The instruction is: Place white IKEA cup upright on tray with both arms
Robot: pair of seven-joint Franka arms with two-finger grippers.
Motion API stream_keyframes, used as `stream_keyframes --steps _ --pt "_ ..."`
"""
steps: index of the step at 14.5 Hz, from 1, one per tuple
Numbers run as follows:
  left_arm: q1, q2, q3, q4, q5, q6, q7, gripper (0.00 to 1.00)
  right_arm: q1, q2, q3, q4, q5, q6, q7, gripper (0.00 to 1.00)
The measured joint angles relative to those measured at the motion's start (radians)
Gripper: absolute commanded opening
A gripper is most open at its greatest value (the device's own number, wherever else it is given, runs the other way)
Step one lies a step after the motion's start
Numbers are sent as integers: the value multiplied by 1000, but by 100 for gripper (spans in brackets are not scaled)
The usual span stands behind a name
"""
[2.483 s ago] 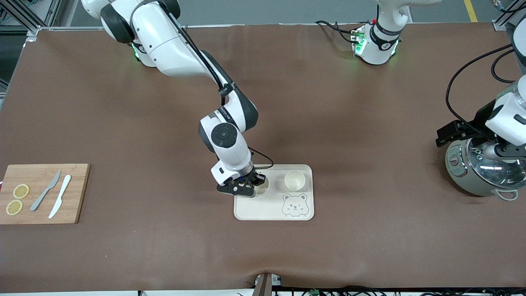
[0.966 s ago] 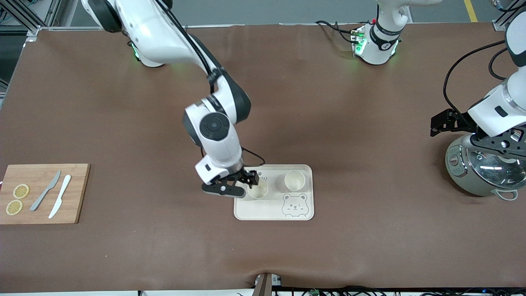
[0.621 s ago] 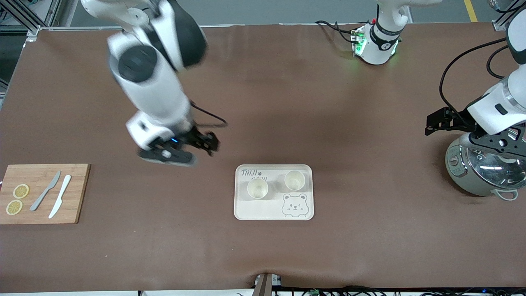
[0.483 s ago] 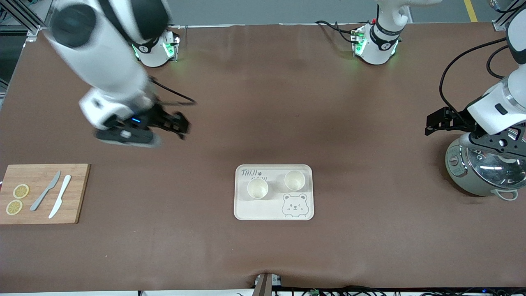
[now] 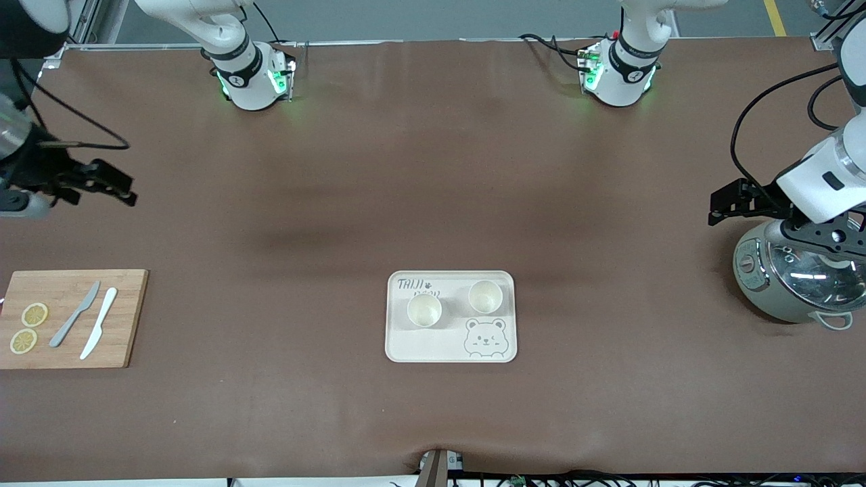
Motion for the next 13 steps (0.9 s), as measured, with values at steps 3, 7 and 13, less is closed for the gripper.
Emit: stream_keyframes --steps 3,7,13 --pt "0 0 0 0 4 0 0 100 -13 4 6 -6 0 10 -10 100" --pt "0 0 0 0 4 0 0 100 -13 5 15 -6 -1 16 -10 100" --pt "0 0 0 0 4 0 0 100 -25 14 13 -9 -1 32 -31 100"
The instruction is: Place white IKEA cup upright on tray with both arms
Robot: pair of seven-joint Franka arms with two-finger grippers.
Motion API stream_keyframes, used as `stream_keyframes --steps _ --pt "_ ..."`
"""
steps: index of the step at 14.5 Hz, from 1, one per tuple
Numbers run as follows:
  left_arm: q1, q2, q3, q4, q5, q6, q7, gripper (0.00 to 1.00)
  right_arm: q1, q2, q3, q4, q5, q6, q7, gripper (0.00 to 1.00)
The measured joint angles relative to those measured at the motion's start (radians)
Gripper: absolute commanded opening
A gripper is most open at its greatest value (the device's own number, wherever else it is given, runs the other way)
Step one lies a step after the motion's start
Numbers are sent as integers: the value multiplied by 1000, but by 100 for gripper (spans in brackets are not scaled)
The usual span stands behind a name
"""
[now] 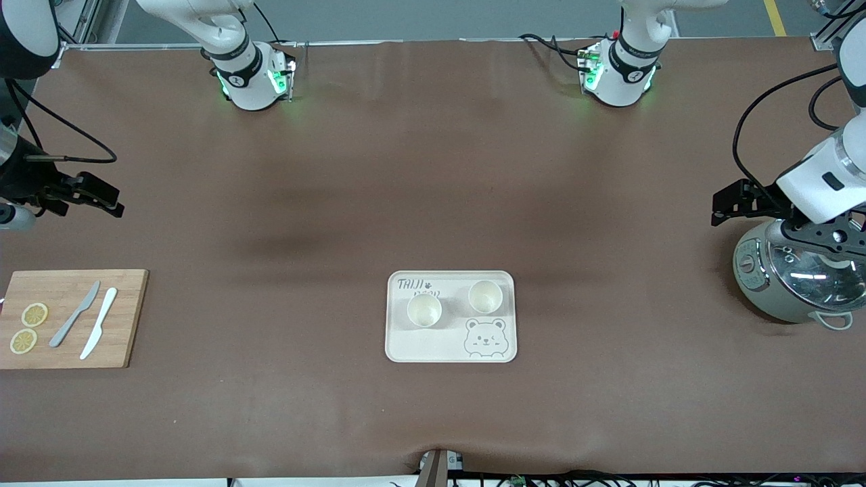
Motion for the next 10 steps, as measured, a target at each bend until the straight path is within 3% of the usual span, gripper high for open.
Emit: stream_keyframes --steps 10 --pt "0 0 0 0 0 0 0 100 -7 24 3 9 0 1 -9 100"
